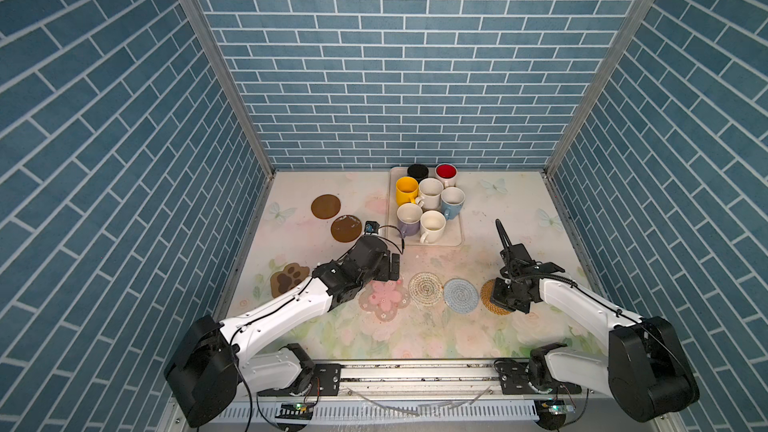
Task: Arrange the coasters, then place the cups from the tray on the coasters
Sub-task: 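Drag the rattan coaster with the right gripper toward the blue knit coaster, then move left gripper onto the scratched brown wooden coaster while right gripper rises toward the mugs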
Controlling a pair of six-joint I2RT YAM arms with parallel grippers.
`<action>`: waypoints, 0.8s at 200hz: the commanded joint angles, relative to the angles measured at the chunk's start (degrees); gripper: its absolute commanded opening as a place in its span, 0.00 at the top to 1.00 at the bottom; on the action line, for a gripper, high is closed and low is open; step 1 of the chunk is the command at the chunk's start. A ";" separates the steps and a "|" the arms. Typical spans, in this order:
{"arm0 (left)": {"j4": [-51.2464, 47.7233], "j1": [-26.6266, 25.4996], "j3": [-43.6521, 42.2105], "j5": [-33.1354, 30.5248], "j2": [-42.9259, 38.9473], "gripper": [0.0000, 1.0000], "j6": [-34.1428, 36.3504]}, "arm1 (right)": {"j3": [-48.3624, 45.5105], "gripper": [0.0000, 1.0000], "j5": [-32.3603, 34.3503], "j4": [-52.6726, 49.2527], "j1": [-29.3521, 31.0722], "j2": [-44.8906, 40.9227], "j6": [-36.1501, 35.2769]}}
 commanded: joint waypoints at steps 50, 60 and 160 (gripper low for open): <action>-11.75 5.20 6.74 -0.75 0.12 0.01 -2.23 | 9.81 0.91 5.03 -5.86 0.21 -6.39 -3.26; -13.43 6.95 7.84 -0.28 -0.17 0.01 -2.32 | 11.76 0.85 4.84 -5.23 0.20 -7.09 -4.52; -26.29 23.43 28.36 1.55 16.32 0.01 3.20 | 20.18 0.30 -5.37 9.24 0.27 -6.84 -12.42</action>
